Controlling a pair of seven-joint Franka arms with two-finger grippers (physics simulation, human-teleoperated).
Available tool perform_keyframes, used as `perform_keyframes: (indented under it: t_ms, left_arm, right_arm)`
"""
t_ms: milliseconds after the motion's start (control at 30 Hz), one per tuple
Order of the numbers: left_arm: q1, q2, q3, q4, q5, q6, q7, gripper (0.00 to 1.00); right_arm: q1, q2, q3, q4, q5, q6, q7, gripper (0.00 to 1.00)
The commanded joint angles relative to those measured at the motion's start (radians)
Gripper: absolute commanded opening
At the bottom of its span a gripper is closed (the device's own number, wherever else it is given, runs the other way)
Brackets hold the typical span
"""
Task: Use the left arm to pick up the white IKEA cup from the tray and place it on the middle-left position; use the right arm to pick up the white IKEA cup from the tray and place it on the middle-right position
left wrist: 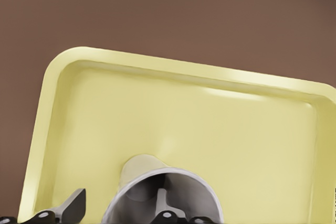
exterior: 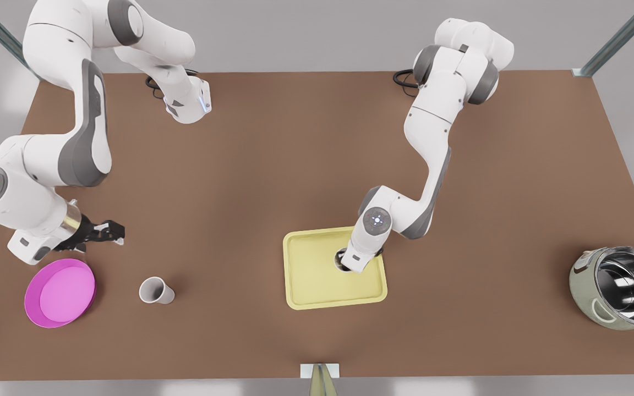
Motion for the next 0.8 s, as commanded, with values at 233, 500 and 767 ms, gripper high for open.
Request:
perform_keyframes:
  t_ms: [233, 500, 767]
  left_arm:
    - [0.003, -0.013, 0.005, 0.009, 0.002, -0.033, -0.075, 0.23]
    - [0.206, -0.295, 0.019, -0.236, -0.081, -0.139, 0.271, 0.23]
    - [0.525, -0.338, 0.022, -0.399, -0.154, -0.035, 0.966, 0.23]
  right_arm:
    - [0.002, -0.022, 0.006, -0.002, -0.006, -0.119, 0.152, 1.0]
    - [-0.021, -0.058, -0.002, 0.008, -0.008, -0.136, 0.148, 1.0]
    - [-0.02, -0.059, 0.001, 0.008, -0.038, -0.135, 0.144, 1.0]
